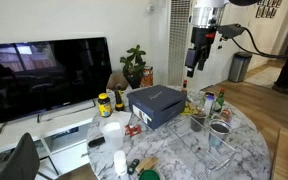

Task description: Put the transparent cup with its content in the silver cup and then put them in the transparent storage box

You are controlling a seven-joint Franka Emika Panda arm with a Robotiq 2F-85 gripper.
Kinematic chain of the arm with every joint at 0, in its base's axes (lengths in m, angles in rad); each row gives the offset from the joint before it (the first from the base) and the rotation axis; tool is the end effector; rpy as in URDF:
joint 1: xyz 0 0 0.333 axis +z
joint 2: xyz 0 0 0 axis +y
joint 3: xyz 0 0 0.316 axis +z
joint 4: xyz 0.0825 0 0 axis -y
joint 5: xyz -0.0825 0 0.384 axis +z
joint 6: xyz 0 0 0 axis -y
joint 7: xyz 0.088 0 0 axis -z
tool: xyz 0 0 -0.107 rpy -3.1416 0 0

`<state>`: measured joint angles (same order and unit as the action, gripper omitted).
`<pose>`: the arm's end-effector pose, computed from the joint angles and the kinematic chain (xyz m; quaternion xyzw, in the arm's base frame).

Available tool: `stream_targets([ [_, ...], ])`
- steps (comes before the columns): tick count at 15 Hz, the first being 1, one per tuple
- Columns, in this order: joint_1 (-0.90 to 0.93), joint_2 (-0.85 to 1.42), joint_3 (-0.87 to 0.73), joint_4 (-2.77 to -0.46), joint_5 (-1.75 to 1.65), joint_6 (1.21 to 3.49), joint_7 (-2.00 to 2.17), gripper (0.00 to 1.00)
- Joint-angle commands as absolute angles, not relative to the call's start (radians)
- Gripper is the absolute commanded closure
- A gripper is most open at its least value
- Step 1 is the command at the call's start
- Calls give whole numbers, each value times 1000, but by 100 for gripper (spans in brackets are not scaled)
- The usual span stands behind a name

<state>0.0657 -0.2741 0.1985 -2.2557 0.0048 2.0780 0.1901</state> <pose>0.4598 0.1293 0.4811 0.9981 0.0335 0.0499 0.0138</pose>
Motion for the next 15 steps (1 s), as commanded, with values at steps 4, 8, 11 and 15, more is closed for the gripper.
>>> stream_targets([
  [4, 49, -195, 139, -2216, 3, 2056, 162, 0],
  [8, 17, -98, 32, -2207, 42, 2052, -23, 0],
  [11, -9, -33, -26, -2219, 81, 2071, -182, 0],
  [15, -42, 42, -59, -2236, 143, 2134, -340, 0],
])
